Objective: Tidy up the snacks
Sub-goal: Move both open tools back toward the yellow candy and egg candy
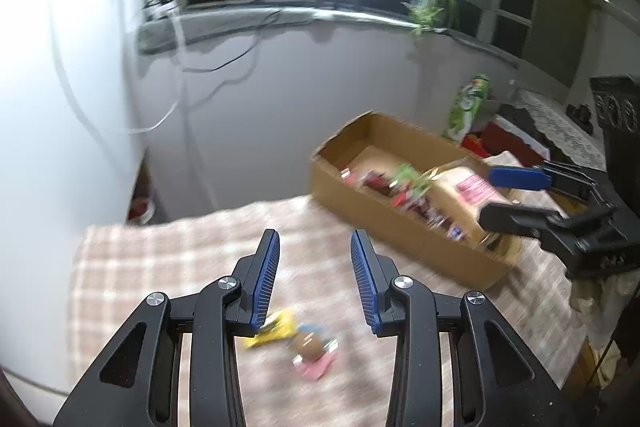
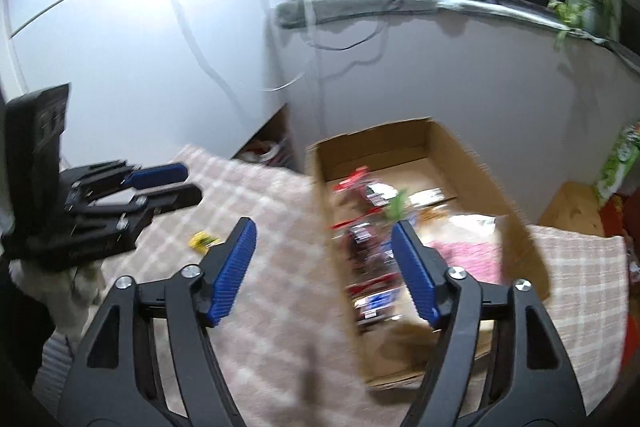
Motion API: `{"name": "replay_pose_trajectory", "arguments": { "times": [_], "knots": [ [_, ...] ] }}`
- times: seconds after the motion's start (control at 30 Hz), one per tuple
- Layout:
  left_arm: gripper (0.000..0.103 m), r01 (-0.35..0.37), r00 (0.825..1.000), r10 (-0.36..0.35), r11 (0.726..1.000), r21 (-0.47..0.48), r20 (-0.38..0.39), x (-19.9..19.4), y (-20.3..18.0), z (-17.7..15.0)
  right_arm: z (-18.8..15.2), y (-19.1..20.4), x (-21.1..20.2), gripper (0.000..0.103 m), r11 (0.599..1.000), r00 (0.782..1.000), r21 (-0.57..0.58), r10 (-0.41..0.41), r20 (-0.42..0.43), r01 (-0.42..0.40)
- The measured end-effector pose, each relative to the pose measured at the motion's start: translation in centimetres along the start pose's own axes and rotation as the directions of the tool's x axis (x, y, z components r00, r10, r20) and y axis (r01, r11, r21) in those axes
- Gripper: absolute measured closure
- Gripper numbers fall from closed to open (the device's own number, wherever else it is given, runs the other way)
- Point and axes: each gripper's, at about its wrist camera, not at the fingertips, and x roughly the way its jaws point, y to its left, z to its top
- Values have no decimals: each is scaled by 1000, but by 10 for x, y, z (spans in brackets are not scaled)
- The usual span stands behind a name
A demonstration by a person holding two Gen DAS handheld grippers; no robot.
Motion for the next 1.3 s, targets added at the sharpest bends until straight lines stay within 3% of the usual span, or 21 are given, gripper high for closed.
{"name": "replay_pose_trajectory", "arguments": {
  "times": [0.2,0.5,0.63,0.93,1.13,1.3],
  "knots": [
    [67,-44,998,43,999,-25,-55,-3,26,-27,-17,41,20,28,995,997,-84,49,-53,-53],
    [68,5,989,-11,999,-45,-148,24,35,-51,-42,78,63,28,979,981,-139,127,-146,-147],
    [67,11,981,-12,1000,-8,-195,43,32,-58,-50,90,83,28,969,972,-172,144,-183,-176],
    [61,1,969,2,1000,14,-248,66,37,-59,-53,94,106,32,964,972,-214,113,-207,-158],
    [61,-8,967,27,997,79,-251,71,34,-62,-56,96,115,38,954,968,-251,104,-230,-162],
    [74,-22,971,38,997,71,-237,68,40,-63,-55,101,120,38,948,968,-274,97,-232,-161]
  ]
}}
